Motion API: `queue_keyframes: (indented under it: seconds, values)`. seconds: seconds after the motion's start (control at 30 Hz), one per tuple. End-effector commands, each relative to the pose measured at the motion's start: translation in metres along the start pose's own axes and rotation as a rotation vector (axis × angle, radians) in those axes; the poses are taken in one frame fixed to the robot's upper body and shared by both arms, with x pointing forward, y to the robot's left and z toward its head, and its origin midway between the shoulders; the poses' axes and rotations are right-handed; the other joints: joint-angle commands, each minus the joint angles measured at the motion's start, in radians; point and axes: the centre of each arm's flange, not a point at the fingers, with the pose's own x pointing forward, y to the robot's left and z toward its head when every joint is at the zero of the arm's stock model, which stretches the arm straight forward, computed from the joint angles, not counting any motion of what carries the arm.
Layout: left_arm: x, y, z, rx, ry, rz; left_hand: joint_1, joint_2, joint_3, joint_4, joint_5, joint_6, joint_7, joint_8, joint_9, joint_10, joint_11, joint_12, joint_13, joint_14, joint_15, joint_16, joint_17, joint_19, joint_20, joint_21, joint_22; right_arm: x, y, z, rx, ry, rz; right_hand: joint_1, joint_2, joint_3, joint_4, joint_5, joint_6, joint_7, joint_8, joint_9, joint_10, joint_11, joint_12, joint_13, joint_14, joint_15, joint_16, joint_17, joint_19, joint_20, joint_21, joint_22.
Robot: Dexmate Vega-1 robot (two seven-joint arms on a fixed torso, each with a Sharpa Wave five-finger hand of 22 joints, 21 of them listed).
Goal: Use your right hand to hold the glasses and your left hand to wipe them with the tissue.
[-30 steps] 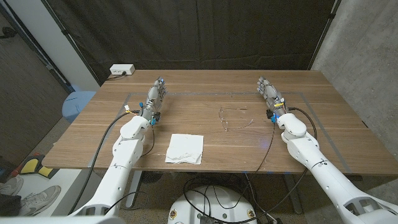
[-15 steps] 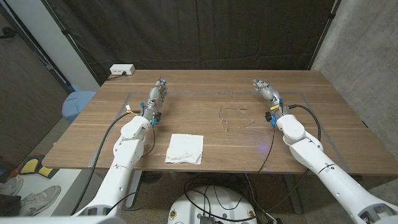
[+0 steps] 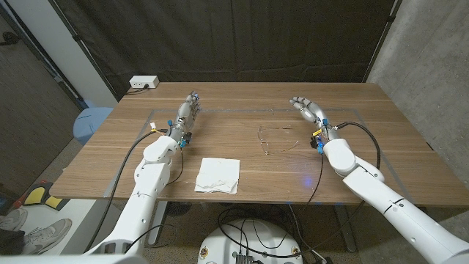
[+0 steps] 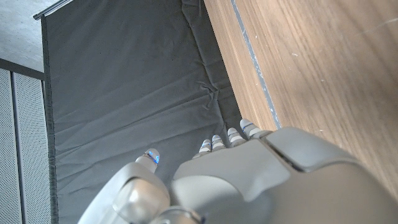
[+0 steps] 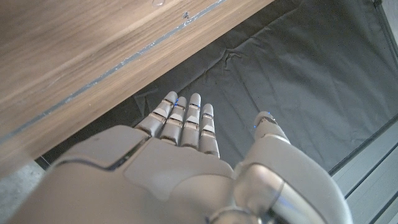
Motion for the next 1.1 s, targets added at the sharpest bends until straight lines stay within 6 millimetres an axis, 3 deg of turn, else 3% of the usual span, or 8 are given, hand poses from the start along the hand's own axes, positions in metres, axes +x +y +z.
queue_keyframes:
  seconds: [0.03,0.37,0.7,0.93,1.1]
  values:
    - [0.000,0.001,-0.001,-0.002,0.006,-0.023,0.006,0.094,0.002,-0.009,0.008,-0.212,-0.003,0.006,0.004,-0.178,0.004,0.005,0.005,-0.190,0.000,0.004,0.001,-0.053,-0.028,0.005,0.002,-0.018,0.011,0.028,-0.189,-0.028,0.007,0.012,0.001,0.004,-0.006,-0.003,0.014,-0.003,0.006,0.002,0.012,0.000,0.006,0.003,0.014,-0.001,0.008,0.006,0.010,0.003,0.010,0.002]
    - [-0.004,0.006,-0.003,-0.008,0.003,-0.039,0.007,0.094,0.003,-0.009,0.008,-0.210,-0.003,0.004,0.005,-0.176,0.007,0.004,0.005,-0.190,0.000,0.002,0.001,-0.052,-0.027,0.005,0.002,-0.031,0.026,0.051,-0.332,-0.026,0.016,0.010,0.007,0.006,-0.006,-0.004,0.039,-0.008,0.006,0.003,0.036,-0.010,0.007,0.003,0.054,-0.025,0.012,0.008,0.021,0.020,0.014,0.003]
    - [-0.007,0.009,-0.004,-0.014,0.001,-0.060,0.008,0.094,0.003,-0.009,0.009,-0.207,-0.001,0.002,0.005,-0.175,0.010,0.002,0.005,-0.189,0.001,0.001,0.001,-0.051,-0.027,0.004,0.002,-0.043,0.043,0.070,-0.472,0.000,-0.018,0.010,0.002,0.007,-0.015,-0.005,0.124,-0.026,0.019,0.005,0.124,-0.022,0.024,0.007,0.130,-0.068,0.018,0.013,0.053,0.033,0.028,0.007]
    - [-0.008,0.011,-0.006,-0.018,0.002,-0.069,0.008,0.094,0.003,-0.009,0.009,-0.208,0.000,0.001,0.005,-0.176,0.010,0.001,0.005,-0.190,0.000,0.000,0.001,-0.051,-0.027,0.004,0.002,-0.047,0.058,0.081,-0.570,0.023,-0.012,0.012,-0.022,-0.003,-0.025,-0.003,0.132,-0.035,0.017,0.006,0.130,-0.032,0.021,0.008,0.141,-0.079,0.015,0.013,0.068,0.030,0.034,0.007]
    - [-0.009,0.012,-0.008,-0.021,0.006,-0.074,0.009,0.094,0.004,-0.009,0.009,-0.207,0.000,0.000,0.005,-0.177,0.007,0.000,0.005,-0.190,0.000,-0.001,0.001,-0.051,-0.027,0.003,0.002,-0.047,0.067,0.088,-0.626,0.036,-0.006,0.000,-0.068,-0.029,-0.031,-0.001,0.137,-0.040,0.014,0.006,0.128,-0.040,0.015,0.009,0.142,-0.084,0.011,0.015,0.073,0.029,0.035,0.007]
